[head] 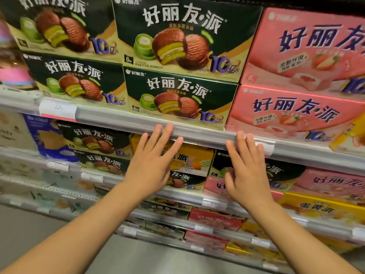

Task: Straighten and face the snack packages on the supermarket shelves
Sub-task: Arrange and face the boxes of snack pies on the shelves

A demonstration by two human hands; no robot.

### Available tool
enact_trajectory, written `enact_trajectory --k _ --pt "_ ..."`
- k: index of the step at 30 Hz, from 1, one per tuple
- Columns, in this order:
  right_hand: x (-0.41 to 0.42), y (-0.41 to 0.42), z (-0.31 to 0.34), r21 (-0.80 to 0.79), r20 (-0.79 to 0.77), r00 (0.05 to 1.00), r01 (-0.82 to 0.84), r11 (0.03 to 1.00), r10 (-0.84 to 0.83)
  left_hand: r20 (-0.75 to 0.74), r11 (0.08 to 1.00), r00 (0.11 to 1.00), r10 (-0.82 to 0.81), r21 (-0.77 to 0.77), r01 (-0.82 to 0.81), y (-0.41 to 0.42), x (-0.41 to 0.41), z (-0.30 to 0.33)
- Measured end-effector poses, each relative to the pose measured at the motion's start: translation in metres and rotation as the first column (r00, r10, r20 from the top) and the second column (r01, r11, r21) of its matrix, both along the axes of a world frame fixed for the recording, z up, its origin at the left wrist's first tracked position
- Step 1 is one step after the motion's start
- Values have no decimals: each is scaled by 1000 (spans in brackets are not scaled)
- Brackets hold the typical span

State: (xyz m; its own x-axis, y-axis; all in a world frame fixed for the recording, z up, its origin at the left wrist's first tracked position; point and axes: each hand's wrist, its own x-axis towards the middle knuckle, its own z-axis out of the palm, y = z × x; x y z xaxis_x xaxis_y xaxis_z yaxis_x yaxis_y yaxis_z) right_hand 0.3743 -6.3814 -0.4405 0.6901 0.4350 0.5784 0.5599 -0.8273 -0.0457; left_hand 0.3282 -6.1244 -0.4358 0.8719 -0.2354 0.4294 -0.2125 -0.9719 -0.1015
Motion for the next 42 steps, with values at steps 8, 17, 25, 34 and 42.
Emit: enact_trajectory --k 8,17,25,34,42 --pt "-36 44 -28 30 -110 991 -68 997 71 -131 982 977 -167 -107 153 49 -27 -60" --pt "-17 105 -13 -151 -142 958 228 962 -250 7 997 1000 28 -70 -27 96 30 -34" --pt "-10 102 -26 -119 -98 948 290 950 -302 96 993 994 -42 -108 52 108 31 -49" --pt "7 100 -14 -172 -136 937 297 939 -321 96 986 993 -68 -148 82 103 30 -38" --pt "-35 79 -4 -46 -249 968 22 999 -32 -6 938 970 -242 -258 232 118 -9 -35"
